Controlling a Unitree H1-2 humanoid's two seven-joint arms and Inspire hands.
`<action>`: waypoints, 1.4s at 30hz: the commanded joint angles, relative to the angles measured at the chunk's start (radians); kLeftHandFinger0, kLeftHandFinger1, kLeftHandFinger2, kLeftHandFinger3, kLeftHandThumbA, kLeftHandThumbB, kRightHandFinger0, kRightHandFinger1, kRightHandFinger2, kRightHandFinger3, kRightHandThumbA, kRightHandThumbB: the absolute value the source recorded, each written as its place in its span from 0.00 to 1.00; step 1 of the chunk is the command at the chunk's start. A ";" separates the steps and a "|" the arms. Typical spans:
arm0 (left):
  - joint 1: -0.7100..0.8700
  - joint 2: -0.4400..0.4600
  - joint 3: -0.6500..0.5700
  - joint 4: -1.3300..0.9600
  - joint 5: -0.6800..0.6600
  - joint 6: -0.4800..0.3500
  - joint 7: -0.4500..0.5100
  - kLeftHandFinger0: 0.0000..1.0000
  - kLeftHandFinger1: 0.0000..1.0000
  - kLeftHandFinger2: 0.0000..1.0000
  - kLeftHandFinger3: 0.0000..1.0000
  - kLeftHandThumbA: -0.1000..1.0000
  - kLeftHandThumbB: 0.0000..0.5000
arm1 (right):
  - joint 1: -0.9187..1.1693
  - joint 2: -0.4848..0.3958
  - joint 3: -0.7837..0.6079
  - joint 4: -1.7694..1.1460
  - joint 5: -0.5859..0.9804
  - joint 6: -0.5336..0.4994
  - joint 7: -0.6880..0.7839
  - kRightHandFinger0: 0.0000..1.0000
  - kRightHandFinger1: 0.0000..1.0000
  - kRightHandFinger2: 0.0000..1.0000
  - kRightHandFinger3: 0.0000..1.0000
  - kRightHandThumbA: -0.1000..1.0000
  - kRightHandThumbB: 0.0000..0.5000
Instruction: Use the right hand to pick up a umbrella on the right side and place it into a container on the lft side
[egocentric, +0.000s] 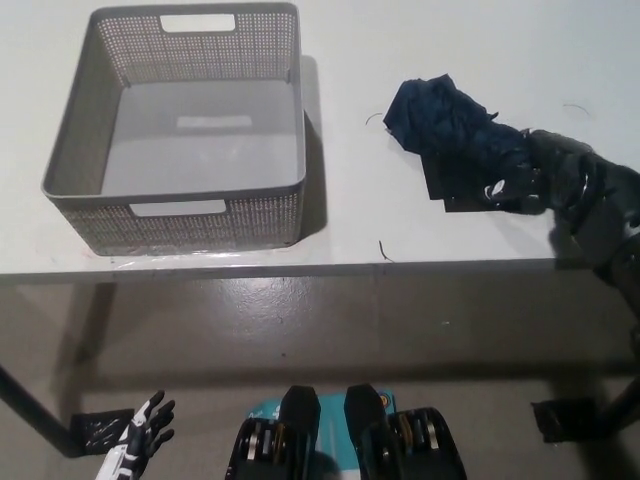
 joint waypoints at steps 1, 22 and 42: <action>0.003 0.011 -0.002 -0.044 0.008 -0.027 0.012 1.00 1.00 1.00 1.00 1.00 0.32 | 0.087 0.005 -0.038 0.000 -0.011 -0.155 -0.368 0.00 0.01 0.18 0.28 0.00 0.42; -0.005 0.009 -0.001 -0.046 -0.019 -0.003 0.001 1.00 1.00 1.00 1.00 1.00 0.34 | -0.125 0.072 -0.211 -0.078 0.033 -0.371 -0.476 0.00 0.50 0.84 1.00 0.00 0.18; 0.046 -0.003 -0.009 -0.069 -0.005 -0.007 0.006 1.00 1.00 1.00 1.00 1.00 0.49 | -0.383 0.319 -0.334 -0.303 0.112 -0.228 -0.242 0.00 0.36 0.75 0.85 0.00 0.41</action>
